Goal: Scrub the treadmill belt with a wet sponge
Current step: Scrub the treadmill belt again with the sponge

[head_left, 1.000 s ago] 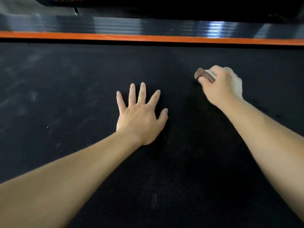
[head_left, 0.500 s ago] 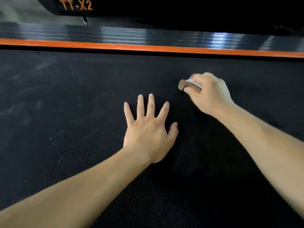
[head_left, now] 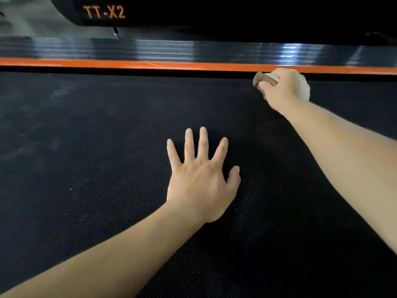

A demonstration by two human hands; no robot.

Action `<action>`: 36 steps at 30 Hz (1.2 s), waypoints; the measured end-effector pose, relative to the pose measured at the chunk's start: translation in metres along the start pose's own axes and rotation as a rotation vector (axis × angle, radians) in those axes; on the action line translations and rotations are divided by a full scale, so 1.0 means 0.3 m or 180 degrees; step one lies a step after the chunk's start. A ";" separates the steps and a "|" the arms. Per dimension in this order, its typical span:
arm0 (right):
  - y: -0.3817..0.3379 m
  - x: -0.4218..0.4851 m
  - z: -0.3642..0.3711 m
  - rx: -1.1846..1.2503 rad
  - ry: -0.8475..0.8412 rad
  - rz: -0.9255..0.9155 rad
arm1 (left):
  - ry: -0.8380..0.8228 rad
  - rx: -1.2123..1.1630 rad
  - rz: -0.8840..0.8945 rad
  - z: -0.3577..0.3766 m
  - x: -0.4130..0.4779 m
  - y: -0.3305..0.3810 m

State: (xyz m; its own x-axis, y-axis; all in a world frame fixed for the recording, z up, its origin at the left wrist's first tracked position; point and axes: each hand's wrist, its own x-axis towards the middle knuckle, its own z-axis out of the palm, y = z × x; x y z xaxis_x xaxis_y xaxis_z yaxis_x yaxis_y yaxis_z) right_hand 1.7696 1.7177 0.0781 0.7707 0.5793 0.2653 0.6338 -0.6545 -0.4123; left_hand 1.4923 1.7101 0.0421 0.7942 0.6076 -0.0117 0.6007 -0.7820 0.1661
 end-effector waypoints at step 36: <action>0.096 -0.187 -0.037 -0.0136 -0.0445 -0.1044 | -0.0029 0.0057 -0.0038 -0.002 0.006 0.000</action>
State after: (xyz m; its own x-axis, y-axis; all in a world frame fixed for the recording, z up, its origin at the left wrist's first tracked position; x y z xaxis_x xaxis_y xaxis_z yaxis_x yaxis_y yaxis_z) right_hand 1.7453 1.6610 0.0609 0.5113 0.8209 0.2544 0.8505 -0.4406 -0.2873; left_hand 1.4937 1.7112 0.0426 0.7877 0.6156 -0.0226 0.6116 -0.7771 0.1484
